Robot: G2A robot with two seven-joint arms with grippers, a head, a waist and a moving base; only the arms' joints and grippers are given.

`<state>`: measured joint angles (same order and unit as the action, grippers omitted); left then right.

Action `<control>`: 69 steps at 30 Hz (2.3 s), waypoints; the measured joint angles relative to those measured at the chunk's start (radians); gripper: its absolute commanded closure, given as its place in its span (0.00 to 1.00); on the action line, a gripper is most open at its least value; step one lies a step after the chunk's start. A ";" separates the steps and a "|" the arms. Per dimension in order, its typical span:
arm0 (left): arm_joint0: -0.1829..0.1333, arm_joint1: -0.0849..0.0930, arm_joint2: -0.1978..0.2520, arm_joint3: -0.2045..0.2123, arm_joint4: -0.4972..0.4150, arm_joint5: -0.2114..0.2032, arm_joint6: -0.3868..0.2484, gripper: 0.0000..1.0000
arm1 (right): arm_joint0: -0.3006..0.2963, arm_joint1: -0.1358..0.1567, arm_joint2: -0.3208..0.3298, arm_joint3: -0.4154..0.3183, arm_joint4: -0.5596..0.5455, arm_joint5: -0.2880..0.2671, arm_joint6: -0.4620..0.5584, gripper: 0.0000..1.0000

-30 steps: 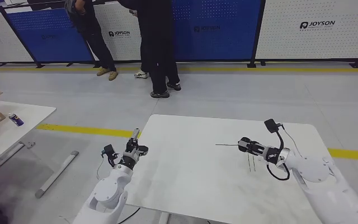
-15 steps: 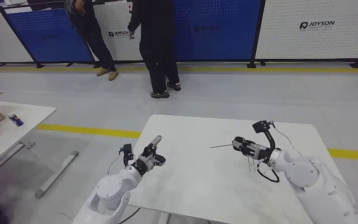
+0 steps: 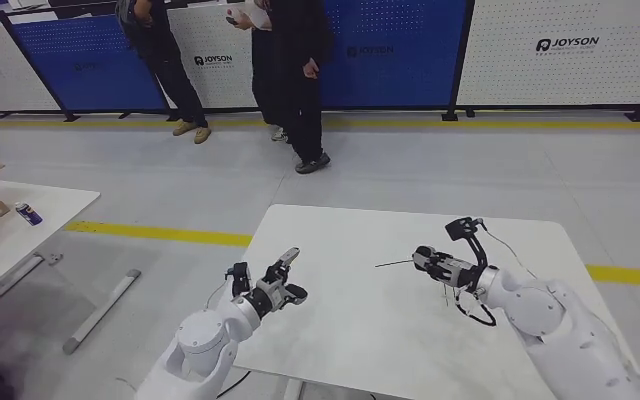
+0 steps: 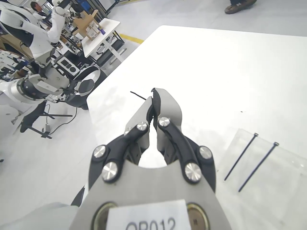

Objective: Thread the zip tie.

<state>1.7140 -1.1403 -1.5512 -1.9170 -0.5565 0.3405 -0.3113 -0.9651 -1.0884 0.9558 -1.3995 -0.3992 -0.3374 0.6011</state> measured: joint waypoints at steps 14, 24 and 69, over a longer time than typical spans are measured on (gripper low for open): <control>-0.110 0.056 0.195 0.034 -0.234 -0.001 0.150 0.00 | 0.017 0.012 -0.130 -0.088 -0.337 -0.003 -0.196 1.00; -0.108 0.055 0.197 0.036 -0.238 -0.001 0.146 0.00 | 0.013 0.012 -0.129 -0.096 -0.362 0.008 -0.200 1.00; -0.389 0.133 0.517 0.172 -0.881 -0.056 0.410 0.00 | 0.067 0.098 -0.313 -0.236 -0.757 -0.003 -0.377 1.00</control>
<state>1.3247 -1.0071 -1.0342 -1.7453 -1.4373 0.2845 0.0990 -0.8983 -0.9907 0.6433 -1.6359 -1.1560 -0.3400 0.2237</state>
